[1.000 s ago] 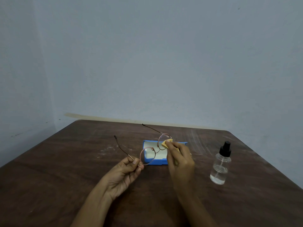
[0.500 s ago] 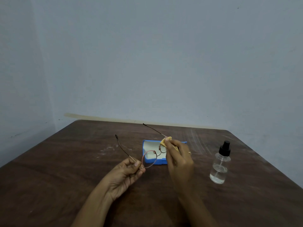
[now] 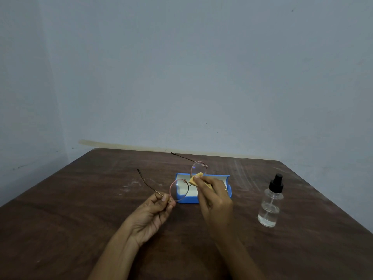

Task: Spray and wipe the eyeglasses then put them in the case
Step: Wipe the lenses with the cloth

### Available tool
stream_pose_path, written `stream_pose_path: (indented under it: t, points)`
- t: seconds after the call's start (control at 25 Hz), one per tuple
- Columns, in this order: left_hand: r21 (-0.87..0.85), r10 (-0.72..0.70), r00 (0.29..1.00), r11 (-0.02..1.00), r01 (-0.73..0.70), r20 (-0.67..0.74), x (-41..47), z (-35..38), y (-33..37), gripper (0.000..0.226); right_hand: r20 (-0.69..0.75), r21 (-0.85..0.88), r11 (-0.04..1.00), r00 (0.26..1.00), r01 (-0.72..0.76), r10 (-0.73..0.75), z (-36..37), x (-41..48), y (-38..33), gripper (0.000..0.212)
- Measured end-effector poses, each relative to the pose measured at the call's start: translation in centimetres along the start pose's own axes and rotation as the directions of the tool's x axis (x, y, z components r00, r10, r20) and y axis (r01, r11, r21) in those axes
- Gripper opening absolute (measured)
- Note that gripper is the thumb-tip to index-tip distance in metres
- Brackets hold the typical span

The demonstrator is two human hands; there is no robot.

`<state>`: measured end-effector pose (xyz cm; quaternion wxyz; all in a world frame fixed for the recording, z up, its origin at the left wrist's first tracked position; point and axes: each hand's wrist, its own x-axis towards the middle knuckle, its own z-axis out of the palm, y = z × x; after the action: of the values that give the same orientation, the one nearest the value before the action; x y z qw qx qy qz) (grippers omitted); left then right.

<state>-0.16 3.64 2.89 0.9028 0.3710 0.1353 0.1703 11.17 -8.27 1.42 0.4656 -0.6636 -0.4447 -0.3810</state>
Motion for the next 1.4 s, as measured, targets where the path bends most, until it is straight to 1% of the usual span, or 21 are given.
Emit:
stream_pose_path:
  t: [0.04, 0.08, 0.16, 0.2, 0.24, 0.32, 0.36, 0.4, 0.44, 0.56, 0.6, 0.76, 0.84, 0.92, 1.0, 1.08, 1.16, 1.2, 1.28, 1.36, 1.4]
  points:
    - [-0.017, 0.005, 1.000, 1.000, -0.005, 0.009, 0.1, -0.2, 0.0, 0.043, -0.008, 0.004, 1.000, 1.000, -0.013, 0.013, 0.0, 0.0, 0.0, 0.028]
    - [-0.028, 0.010, 1.000, 1.000, -0.010, 0.014, 0.2, -0.3, -0.1, 0.051, -0.014, 0.009, 1.000, 1.000, -0.023, 0.023, -0.1, 0.0, 0.0, 0.026]
    - [-0.047, 0.022, 0.999, 0.999, -0.021, 0.024, 0.2, -0.4, -0.1, 0.054, -0.022, 0.013, 0.999, 0.999, -0.043, 0.044, -0.1, 0.1, 0.1, 0.027]
    - [-0.049, 0.012, 0.999, 0.999, -0.011, 0.029, 0.2, -0.4, 0.0, 0.051, -0.028, 0.011, 0.998, 0.998, -0.055, 0.056, -0.2, 0.2, 0.1, 0.026]
    - [-0.036, -0.007, 1.000, 0.999, 0.008, 0.030, 0.1, -0.3, 0.0, 0.043, -0.032, 0.009, 0.998, 0.997, -0.069, 0.069, -0.2, 0.2, 0.2, 0.026]
    - [-0.018, -0.031, 0.999, 0.999, 0.031, -0.007, 0.2, -0.3, 0.0, 0.011, -0.033, -0.003, 0.995, 0.995, -0.096, 0.095, -0.3, 0.3, 0.3, 0.028]
    - [-0.008, -0.034, 0.999, 0.999, 0.034, -0.020, 0.1, -0.2, 0.1, 0.012, -0.036, -0.010, 0.994, 0.994, -0.108, 0.108, -0.4, 0.4, 0.4, 0.028]
    - [0.002, -0.042, 0.999, 0.999, 0.042, -0.031, 0.2, -0.2, 0.1, 0.020, -0.045, -0.013, 0.993, 0.992, -0.120, 0.120, -0.4, 0.5, 0.5, 0.028]
    - [0.004, -0.039, 0.999, 0.999, 0.039, -0.037, 0.2, -0.2, 0.1, 0.023, -0.058, -0.011, 0.991, 0.989, -0.134, 0.133, -0.5, 0.6, 0.5, 0.028]
    - [0.055, -0.021, 0.999, 0.998, 0.022, -0.025, 0.0, 0.0, 0.0, 0.014, -0.092, 0.020, 0.987, 0.983, -0.159, 0.160, -0.5, 0.8, 0.5, 0.027]
    - [0.084, -0.011, 1.000, 0.996, 0.013, -0.025, 0.0, 0.0, -0.1, 0.016, -0.098, 0.030, 0.987, 0.982, -0.159, 0.162, -0.6, 0.9, 0.4, 0.026]
    - [0.200, 0.076, 0.997, 0.977, -0.068, -0.033, 0.1, -0.1, -0.2, 0.018, -0.112, 0.056, 0.986, 0.980, -0.160, 0.165, -1.0, 1.2, 0.2, 0.027]
    - [0.301, 0.141, 0.989, 0.946, -0.120, -0.049, 0.1, -0.1, -0.1, 0.017, -0.118, 0.075, 0.983, 0.977, -0.169, 0.177, -1.2, 1.3, 0.1, 0.030]
    - [0.441, 0.246, 0.968, 0.874, -0.201, -0.045, 0.1, -0.2, -0.2, 0.016, -0.128, 0.094, 0.980, 0.974, -0.176, 0.188, -1.3, 1.4, 0.1, 0.031]
    - [0.591, 0.391, 0.920, 0.745, -0.311, -0.009, 0.1, -0.2, -0.4, 0.015, -0.137, 0.099, 0.981, 0.974, -0.167, 0.179, -1.6, 1.6, 0.3, 0.028]
    - [0.741, 0.538, 0.842, 0.551, -0.384, 0.036, 0.1, -0.1, -0.3, 0.014, -0.109, 0.051, 0.990, 0.984, -0.134, 0.139, -1.9, 1.5, 0.8, 0.024]
    - [0.850, 0.642, 0.758, 0.329, -0.410, 0.118, -0.2, 0.1, 0.0, 0.017, -0.043, -0.037, 0.996, 0.996, -0.080, 0.078, -1.9, 1.3, 1.4, 0.027]
    - [0.878, 0.670, 0.723, 0.233, -0.419, 0.168, -0.3, 0.3, 0.1, 0.022, -0.013, -0.070, 0.996, 0.999, -0.053, 0.052, -1.9, 1.1, 1.7, 0.027]
    - [0.889, 0.695, 0.669, 0.096, -0.448, 0.262, -0.7, 0.5, 0.2, 0.035, 0.035, -0.107, 0.994, 0.999, -0.020, 0.024, -1.7, 0.8, 2.2, 0.030]
    - [0.886, 0.707, 0.629, 0.006, -0.463, 0.324, -0.9, 0.6, 0.1, 0.039, 0.076, -0.132, 0.991, 0.997, -0.003, 0.013, -1.6, 0.6, 2.4, 0.032]
    - [0.884, 0.713, 0.609, -0.031, -0.466, 0.346, -0.9, 0.6, 0.0, 0.035, 0.091, -0.144, 0.990, 0.996, 0.005, 0.008, -1.6, 0.6, 2.4, 0.032]
